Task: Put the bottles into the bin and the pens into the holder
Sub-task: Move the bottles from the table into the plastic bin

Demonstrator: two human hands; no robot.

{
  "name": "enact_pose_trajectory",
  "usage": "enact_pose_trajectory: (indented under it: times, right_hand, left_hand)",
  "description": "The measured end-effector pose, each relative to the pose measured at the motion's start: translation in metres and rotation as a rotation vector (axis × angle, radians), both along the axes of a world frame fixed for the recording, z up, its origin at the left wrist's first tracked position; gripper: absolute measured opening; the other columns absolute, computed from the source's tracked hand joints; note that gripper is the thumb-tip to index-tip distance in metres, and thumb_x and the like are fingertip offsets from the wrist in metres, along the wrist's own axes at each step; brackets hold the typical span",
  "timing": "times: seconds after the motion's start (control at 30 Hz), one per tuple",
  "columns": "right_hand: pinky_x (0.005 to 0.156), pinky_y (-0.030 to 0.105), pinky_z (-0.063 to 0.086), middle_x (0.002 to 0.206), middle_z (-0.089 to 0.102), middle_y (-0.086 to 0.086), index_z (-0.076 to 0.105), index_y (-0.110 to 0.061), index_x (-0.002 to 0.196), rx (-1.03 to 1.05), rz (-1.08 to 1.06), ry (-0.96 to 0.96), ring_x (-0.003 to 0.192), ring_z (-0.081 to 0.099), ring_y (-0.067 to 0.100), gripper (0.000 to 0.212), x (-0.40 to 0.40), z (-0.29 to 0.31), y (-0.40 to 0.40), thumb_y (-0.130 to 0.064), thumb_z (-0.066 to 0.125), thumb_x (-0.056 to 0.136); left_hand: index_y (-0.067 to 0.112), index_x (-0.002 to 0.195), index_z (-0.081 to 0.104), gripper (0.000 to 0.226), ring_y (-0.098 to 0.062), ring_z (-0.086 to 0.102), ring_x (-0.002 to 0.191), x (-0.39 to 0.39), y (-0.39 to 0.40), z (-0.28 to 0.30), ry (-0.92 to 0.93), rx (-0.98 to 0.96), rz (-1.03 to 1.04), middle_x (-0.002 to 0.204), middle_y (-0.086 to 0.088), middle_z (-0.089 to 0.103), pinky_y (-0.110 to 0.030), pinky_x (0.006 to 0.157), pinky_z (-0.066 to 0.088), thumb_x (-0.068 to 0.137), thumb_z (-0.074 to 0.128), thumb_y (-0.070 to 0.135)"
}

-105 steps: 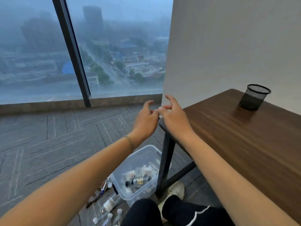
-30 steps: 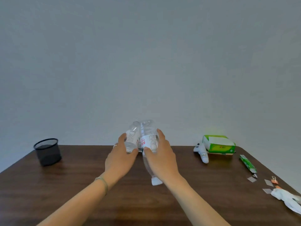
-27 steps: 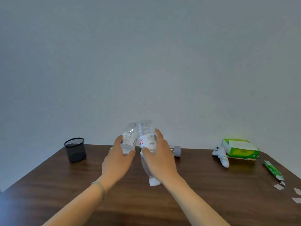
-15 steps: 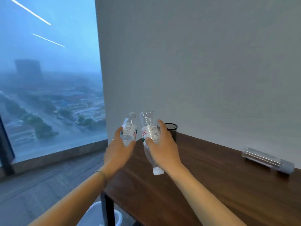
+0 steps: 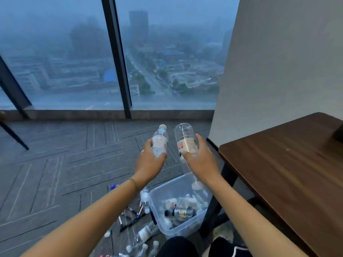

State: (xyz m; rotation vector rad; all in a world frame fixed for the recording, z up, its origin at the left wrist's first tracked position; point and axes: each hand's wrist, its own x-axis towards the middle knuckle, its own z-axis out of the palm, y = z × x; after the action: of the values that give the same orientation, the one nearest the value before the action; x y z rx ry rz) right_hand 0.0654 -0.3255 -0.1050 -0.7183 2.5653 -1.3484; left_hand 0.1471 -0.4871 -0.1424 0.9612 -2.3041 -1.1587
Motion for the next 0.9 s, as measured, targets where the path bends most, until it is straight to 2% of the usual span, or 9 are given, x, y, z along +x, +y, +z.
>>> enact_pose_trajectory:
  times: [0.1,0.23,0.37,0.43,0.53,0.57,0.7,0.8,0.9]
  right_hand:
    - [0.102,0.046,0.046,0.151,0.05,0.004,0.026,-0.027,0.158,0.038,-0.011,-0.171,0.128,0.055,0.028,0.082,-0.009,-0.053,-0.018,-0.04,0.068,0.09]
    - [0.099,0.045,0.048,0.155,0.046,0.009,0.021,-0.024,0.16,0.071,-0.063,-0.395,0.13,0.053,0.034,0.086,-0.018,-0.114,-0.028,-0.04,0.07,0.091]
    - [0.099,0.056,0.051,0.152,0.046,0.009,0.021,-0.031,0.16,0.037,-0.127,-0.52,0.125,0.054,0.034,0.077,-0.031,-0.15,-0.026,-0.042,0.06,0.095]
    - [0.098,0.058,0.051,0.146,0.048,0.007,0.023,-0.032,0.16,0.011,-0.155,-0.526,0.122,0.054,0.031,0.07,-0.038,-0.15,-0.025,-0.037,0.055,0.098]
    - [0.096,0.058,0.052,0.105,0.058,-0.006,0.026,-0.029,0.159,-0.02,-0.172,-0.47,0.101,0.06,0.026,0.064,-0.051,-0.139,-0.02,-0.031,0.052,0.101]
    - [0.094,0.059,0.053,0.099,0.059,-0.007,0.027,-0.029,0.159,-0.031,-0.18,-0.446,0.097,0.062,0.026,0.064,-0.056,-0.135,-0.018,-0.032,0.052,0.1]
    - [0.092,0.059,0.054,0.099,0.06,-0.008,0.03,-0.032,0.157,-0.071,-0.211,-0.372,0.098,0.064,0.025,0.063,-0.069,-0.122,-0.012,-0.034,0.053,0.098]
    - [0.089,0.059,0.056,0.094,0.06,-0.006,0.033,-0.031,0.156,-0.124,-0.225,-0.361,0.091,0.065,0.021,0.06,-0.074,-0.111,-0.006,-0.028,0.053,0.1]
    - [0.086,0.059,0.057,0.093,0.059,-0.006,0.034,-0.03,0.155,-0.147,-0.228,-0.354,0.086,0.064,0.02,0.057,-0.076,-0.102,-0.001,-0.026,0.052,0.101]
  left_hand:
    - [0.029,0.142,0.04,0.062,-0.025,0.066,0.085,0.011,-0.018,-0.037,-0.087,0.016,0.03,0.108,-0.004,0.069,-0.045,0.075,0.057,0.087,0.063,0.042]
    - [0.034,0.141,0.038,0.063,-0.026,0.068,0.079,0.018,-0.032,-0.074,-0.193,0.045,0.031,0.104,-0.004,0.07,-0.045,0.07,0.059,0.084,0.059,0.05]
    - [0.034,0.146,0.035,0.068,-0.03,0.068,0.089,0.011,-0.039,-0.097,-0.257,0.058,0.025,0.113,-0.006,0.069,-0.046,0.078,0.059,0.084,0.057,0.051]
    - [0.033,0.146,0.036,0.067,-0.031,0.067,0.096,0.002,-0.038,-0.104,-0.271,0.05,0.015,0.119,-0.006,0.069,-0.047,0.083,0.057,0.085,0.057,0.051]
    - [0.033,0.149,0.034,0.07,-0.03,0.066,0.101,-0.017,-0.029,-0.112,-0.292,0.035,-0.044,0.128,-0.005,0.066,-0.043,0.085,0.055,0.085,0.058,0.051]
    - [0.032,0.149,0.034,0.071,-0.03,0.066,0.101,-0.024,-0.024,-0.114,-0.29,0.041,-0.074,0.13,-0.004,0.065,-0.043,0.085,0.055,0.084,0.058,0.051]
    - [0.033,0.149,0.034,0.078,-0.029,0.067,0.098,-0.053,0.0,-0.12,-0.346,0.058,-0.176,0.125,-0.002,0.067,-0.042,0.084,0.056,0.079,0.062,0.053]
    - [0.031,0.149,0.033,0.083,-0.028,0.069,0.094,-0.076,0.015,-0.122,-0.387,0.058,-0.249,0.12,-0.003,0.069,-0.042,0.081,0.057,0.076,0.068,0.049]
    - [0.026,0.157,0.027,0.095,-0.03,0.069,0.102,-0.092,0.022,-0.118,-0.354,0.072,-0.268,0.127,-0.008,0.067,-0.041,0.083,0.057,0.078,0.072,0.051]
